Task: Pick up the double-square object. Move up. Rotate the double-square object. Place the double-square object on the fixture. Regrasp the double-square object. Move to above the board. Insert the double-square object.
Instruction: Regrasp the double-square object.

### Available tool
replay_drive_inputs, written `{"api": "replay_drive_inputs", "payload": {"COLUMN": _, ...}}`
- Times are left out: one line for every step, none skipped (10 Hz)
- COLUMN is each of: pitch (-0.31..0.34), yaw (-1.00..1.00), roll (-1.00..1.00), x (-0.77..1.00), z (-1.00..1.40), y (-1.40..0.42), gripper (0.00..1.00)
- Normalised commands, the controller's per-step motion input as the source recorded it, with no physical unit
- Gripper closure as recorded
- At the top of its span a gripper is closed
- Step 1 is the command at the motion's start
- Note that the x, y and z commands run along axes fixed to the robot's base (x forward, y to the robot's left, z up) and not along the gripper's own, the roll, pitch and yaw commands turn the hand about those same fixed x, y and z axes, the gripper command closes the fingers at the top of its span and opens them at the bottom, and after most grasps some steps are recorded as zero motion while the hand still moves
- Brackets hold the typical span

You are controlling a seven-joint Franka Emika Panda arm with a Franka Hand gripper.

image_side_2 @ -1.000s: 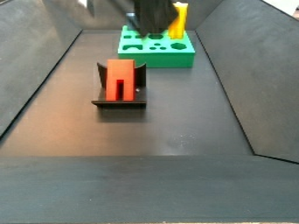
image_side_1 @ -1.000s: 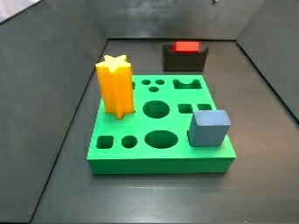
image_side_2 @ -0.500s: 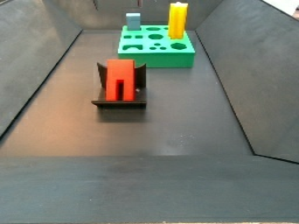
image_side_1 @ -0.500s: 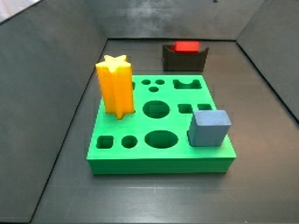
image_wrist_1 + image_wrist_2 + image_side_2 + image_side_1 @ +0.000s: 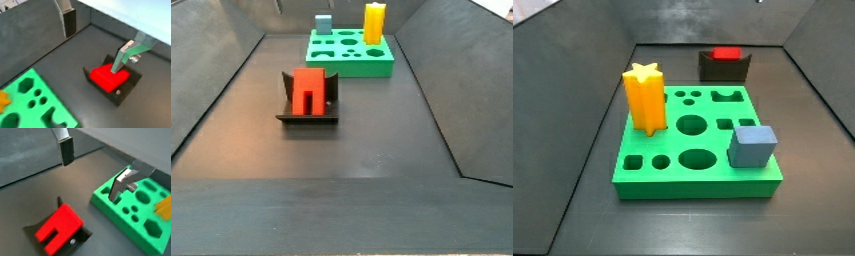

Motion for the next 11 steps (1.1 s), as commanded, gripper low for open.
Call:
{"api": "replay_drive_inputs", "payload": {"pitch": -0.003, "yaw": 0.02, "roll": 1.00, "x": -0.04, "z": 0.01, "y": -0.02, "gripper": 0.00}}
{"api": "replay_drive_inputs", "payload": {"pitch": -0.011, "yaw": 0.03, "roll": 1.00, "x": -0.03, "z": 0.01, "y": -0.02, "gripper": 0.00}}
{"api": "replay_drive_inputs", "payload": {"pitch": -0.013, "yaw": 0.03, "roll": 1.00, "x": -0.03, "z": 0.01, "y": -0.02, "gripper": 0.00}}
{"api": "replay_drive_inputs", "payload": {"pitch": -0.013, "yaw": 0.03, "roll": 1.00, "x": -0.03, "z": 0.00, "y": -0.02, "gripper": 0.00}}
{"api": "replay_drive_inputs", "payload": {"pitch": -0.011, "yaw": 0.03, "roll": 1.00, "x": -0.03, "z": 0.01, "y": -0.01, "gripper": 0.00}}
{"api": "replay_drive_inputs", "payload": {"pitch": -0.009, "yaw": 0.03, "roll": 1.00, "x": -0.01, "z": 0.01, "y": -0.02, "gripper": 0.00}}
{"api": "replay_drive_inputs", "payload": {"pitch": -0.004, "yaw": 0.03, "roll": 1.00, "x": 0.00, "z": 0.00, "y": -0.02, "gripper": 0.00}}
{"api": "replay_drive_inputs", "payload": {"pitch": 0.004, "yaw": 0.03, "roll": 1.00, "x": 0.02, "z": -0.01, "y": -0.02, "gripper": 0.00}}
{"api": "replay_drive_inputs", "payload": {"pitch": 0.008, "yaw": 0.04, "roll": 1.00, "x": 0.03, "z": -0.01, "y": -0.02, "gripper": 0.00}}
{"api": "replay_drive_inputs", "payload": {"pitch": 0.023, "yaw": 0.04, "roll": 1.00, "x": 0.04, "z": -0.01, "y": -0.03, "gripper": 0.00}}
{"api": "replay_drive_inputs", "payload": {"pitch": 0.044, "yaw": 0.05, "roll": 1.00, "x": 0.06, "z": -0.01, "y": -0.03, "gripper": 0.00}}
